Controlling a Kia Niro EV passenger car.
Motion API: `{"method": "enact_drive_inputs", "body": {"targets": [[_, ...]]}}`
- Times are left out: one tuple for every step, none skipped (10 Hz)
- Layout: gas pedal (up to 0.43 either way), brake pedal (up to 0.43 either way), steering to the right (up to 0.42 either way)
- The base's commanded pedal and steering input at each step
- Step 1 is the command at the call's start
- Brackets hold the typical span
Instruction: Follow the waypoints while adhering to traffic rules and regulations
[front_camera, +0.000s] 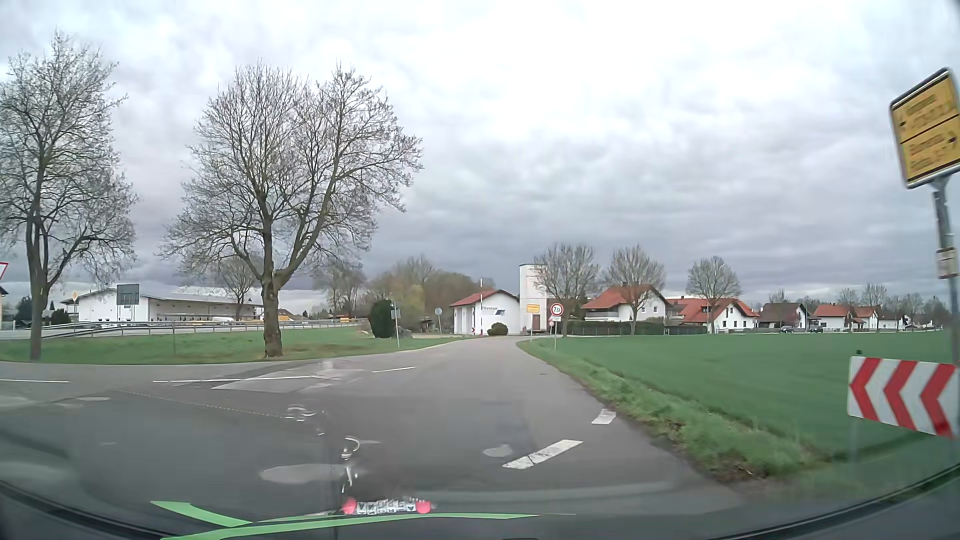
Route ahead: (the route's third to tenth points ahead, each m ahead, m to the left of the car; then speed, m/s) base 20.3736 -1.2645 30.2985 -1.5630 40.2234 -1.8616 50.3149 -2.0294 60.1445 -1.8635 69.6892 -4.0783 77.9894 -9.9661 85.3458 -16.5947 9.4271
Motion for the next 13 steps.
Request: {"method": "enact_drive_inputs", "body": {"targets": [[0.189, 0.000, 0.004], [0.209, 0.000, 0.006], [0.209, 0.000, 0.007], [0.209, 0.000, 0.007], [0.209, 0.000, 0.007], [0.209, 0.000, 0.008], [0.209, 0.000, 0.008], [0.209, 0.000, 0.009], [0.209, 0.000, 0.010], [0.209, 0.000, 0.010], [0.209, 0.000, 0.010], [0.209, 0.000, 0.010], [0.209, 0.000, 0.010]]}}
